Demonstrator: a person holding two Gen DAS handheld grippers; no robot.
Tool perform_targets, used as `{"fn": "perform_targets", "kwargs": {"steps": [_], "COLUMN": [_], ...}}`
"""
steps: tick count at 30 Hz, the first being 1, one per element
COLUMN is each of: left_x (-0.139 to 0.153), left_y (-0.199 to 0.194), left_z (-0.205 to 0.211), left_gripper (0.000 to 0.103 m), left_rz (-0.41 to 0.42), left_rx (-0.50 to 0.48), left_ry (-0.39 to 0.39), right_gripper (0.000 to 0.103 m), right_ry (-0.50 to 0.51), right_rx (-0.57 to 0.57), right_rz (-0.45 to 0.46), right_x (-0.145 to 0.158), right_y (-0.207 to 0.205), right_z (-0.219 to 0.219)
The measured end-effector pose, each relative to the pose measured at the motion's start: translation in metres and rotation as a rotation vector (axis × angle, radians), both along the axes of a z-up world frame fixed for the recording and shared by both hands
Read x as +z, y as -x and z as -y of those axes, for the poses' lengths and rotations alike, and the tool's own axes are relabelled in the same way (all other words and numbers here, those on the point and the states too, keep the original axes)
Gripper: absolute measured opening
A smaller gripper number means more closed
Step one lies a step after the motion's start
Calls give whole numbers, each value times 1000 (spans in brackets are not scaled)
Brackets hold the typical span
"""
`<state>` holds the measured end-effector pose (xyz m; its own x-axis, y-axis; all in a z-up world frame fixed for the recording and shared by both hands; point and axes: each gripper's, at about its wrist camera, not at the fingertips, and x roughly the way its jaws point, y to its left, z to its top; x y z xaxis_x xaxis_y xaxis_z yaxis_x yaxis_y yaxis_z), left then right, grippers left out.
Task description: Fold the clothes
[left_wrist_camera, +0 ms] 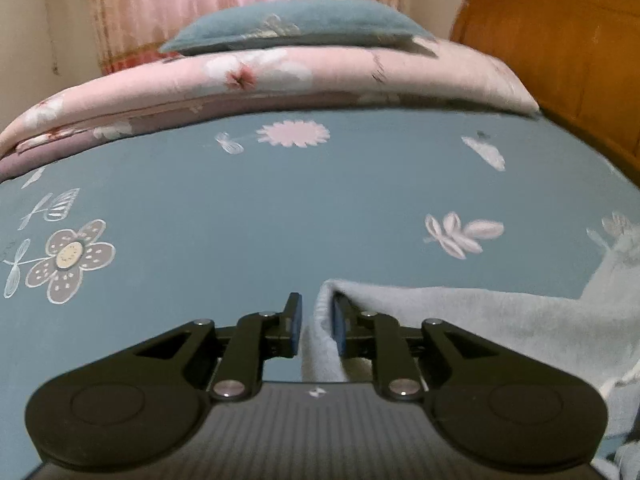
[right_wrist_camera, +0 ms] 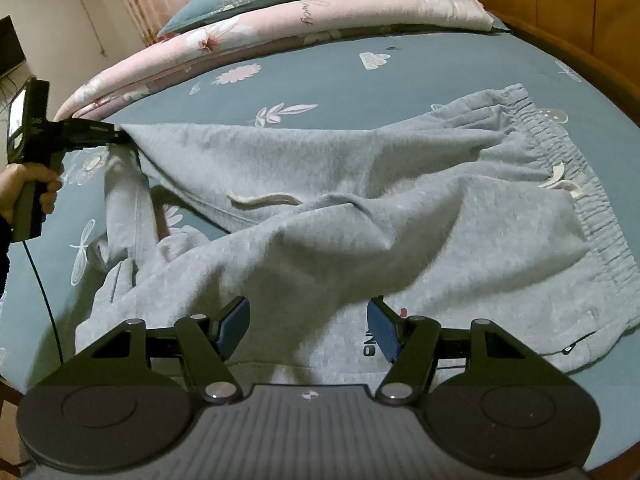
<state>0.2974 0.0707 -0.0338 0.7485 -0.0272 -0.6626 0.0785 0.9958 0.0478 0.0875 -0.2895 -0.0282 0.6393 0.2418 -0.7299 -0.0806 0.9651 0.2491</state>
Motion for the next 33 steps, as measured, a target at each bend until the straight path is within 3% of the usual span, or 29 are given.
{"fn": "perform_targets", "kwargs": {"steps": [6, 19, 24, 27, 31, 33], "left_x": [-4, 14, 2, -4, -5, -6], "left_y": [31, 134, 154, 161, 172, 177], "left_z": [8, 23, 26, 19, 17, 25], "left_gripper": [39, 53, 58, 64, 64, 64], "left_rz": [-7, -24, -32, -35, -15, -7], "left_rx": [-68, -221, -199, -129, -117, -149], "left_ry": [0, 72, 56, 105, 185, 183], "right_gripper": [71, 72, 72, 74, 74, 74], "right_ry": [-15, -55, -61, -67, -74, -78], "right_rx": [10, 46, 43, 30, 14, 5], "right_rz": [-5, 28, 43, 47, 52, 55], "right_x": [-1, 15, 20, 22, 24, 25], "right_y": [4, 32, 45, 51, 60, 64], "right_z": [-2, -17, -17, -13, -9, -7]}}
